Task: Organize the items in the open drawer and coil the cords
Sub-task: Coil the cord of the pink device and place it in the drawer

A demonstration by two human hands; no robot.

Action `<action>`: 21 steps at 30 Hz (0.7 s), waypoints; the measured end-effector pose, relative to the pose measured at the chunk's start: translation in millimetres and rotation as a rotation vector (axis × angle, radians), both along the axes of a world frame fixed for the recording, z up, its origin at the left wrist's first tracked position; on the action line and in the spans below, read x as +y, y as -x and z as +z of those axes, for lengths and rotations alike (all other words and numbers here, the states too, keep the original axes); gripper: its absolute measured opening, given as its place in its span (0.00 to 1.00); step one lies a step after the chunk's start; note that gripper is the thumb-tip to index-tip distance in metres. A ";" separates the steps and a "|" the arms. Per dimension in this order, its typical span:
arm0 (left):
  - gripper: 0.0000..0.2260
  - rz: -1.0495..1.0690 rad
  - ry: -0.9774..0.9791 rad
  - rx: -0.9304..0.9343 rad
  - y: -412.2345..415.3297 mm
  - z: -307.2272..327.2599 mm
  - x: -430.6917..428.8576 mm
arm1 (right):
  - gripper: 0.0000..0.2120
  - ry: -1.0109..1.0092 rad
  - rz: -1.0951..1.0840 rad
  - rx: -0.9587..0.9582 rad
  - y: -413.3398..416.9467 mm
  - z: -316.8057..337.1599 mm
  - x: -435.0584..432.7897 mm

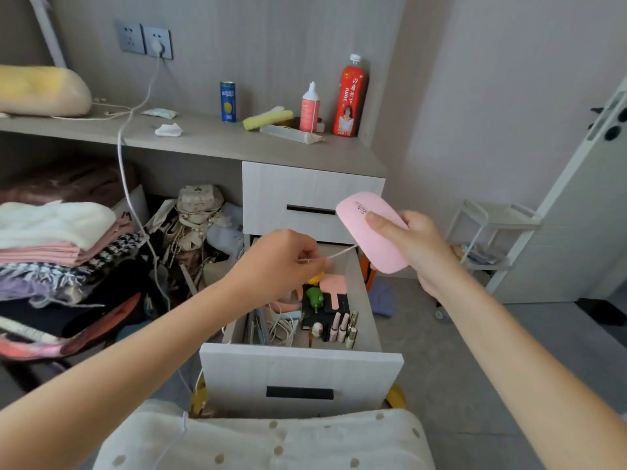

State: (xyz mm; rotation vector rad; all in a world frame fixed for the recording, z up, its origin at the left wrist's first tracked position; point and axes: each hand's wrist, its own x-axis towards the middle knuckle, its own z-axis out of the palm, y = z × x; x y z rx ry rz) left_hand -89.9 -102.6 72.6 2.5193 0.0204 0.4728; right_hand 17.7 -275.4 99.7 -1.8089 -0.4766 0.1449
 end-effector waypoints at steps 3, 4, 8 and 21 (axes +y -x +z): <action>0.13 0.055 -0.099 -0.043 0.5 -2.9 4.6 | 0.18 0.051 0.014 0.082 -3.4 -6.9 -1.7; 0.12 0.050 -0.096 -0.055 0.7 -2.2 6.9 | 0.19 0.074 0.033 0.112 -5.7 -10.5 -2.4; 0.07 -0.145 -0.007 -0.009 4.0 -1.6 10.1 | 0.15 0.068 0.053 0.329 -10.7 -20.7 -5.1; 0.07 -0.310 -0.183 0.194 -13.8 24.4 -7.2 | 0.15 0.462 0.504 -0.196 -8.8 -40.1 -5.9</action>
